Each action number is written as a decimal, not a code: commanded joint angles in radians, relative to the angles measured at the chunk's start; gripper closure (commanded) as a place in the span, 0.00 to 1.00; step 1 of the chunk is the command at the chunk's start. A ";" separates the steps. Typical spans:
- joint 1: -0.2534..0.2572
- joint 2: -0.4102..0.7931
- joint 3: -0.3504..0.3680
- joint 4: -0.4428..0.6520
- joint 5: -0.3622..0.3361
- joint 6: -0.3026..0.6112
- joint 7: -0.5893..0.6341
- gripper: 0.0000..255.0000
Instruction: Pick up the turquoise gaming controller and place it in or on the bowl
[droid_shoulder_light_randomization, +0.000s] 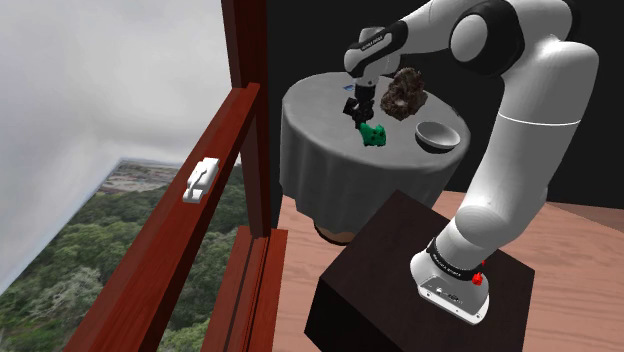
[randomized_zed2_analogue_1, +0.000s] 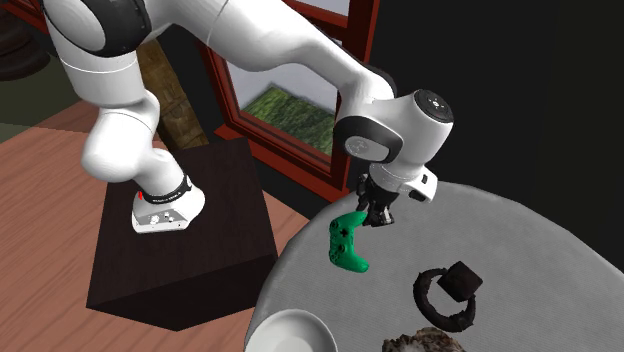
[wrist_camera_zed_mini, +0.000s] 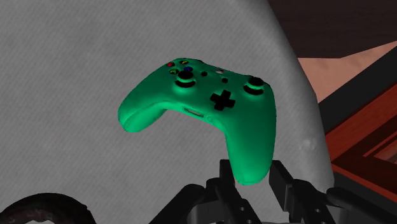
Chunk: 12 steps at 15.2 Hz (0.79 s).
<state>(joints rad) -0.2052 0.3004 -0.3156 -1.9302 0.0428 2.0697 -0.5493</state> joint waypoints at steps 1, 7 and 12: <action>0.002 -0.014 -0.002 0.010 -0.005 -0.024 0.002 1.00; 0.005 -0.052 -0.006 0.045 -0.018 -0.095 0.008 1.00; 0.008 -0.078 -0.008 0.080 -0.027 -0.155 0.012 1.00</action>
<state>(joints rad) -0.1960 0.2237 -0.3227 -1.8647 0.0169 1.9306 -0.5352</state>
